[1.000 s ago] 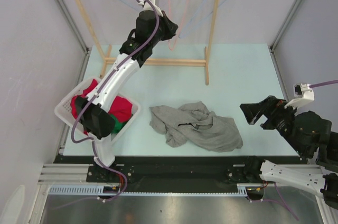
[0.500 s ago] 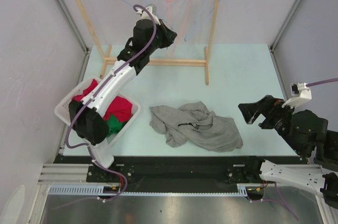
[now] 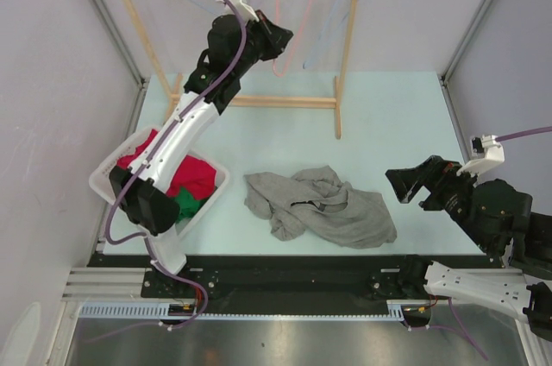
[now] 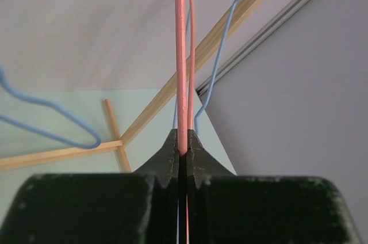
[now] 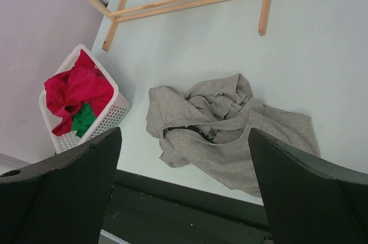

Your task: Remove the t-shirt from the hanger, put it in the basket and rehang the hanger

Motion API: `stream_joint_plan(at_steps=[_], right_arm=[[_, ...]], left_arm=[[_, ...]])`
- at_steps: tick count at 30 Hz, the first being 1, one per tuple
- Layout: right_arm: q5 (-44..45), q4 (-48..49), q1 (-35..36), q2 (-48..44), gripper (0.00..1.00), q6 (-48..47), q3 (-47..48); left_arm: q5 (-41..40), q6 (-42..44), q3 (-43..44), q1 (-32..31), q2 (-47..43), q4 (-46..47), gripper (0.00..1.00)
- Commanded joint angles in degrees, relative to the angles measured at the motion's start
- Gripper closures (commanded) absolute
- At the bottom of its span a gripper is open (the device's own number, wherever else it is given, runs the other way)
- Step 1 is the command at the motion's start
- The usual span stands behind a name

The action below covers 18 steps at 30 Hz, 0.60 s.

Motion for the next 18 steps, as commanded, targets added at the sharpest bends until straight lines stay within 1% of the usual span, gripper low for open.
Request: stream_joint_plan(at_steps=[1, 6, 18], right_arm=[[0.85, 1.79, 0.06, 0.34, 0.03, -0.63, 0.37], [1.30, 2.23, 0.06, 0.78, 0.03, -1.42, 1.07], [0.77, 1.27, 0.06, 0.78, 0.04, -0.99, 2.30]], left_arm=[[2.54, 0.11, 6.35, -0.10, 2.61, 0.06, 1.00], [3.33, -0.15, 12.06, -0.01, 7.35, -2.83, 1.00], [5.45, -3.32, 11.72, -0.01, 10.96, -1.60, 1.00]])
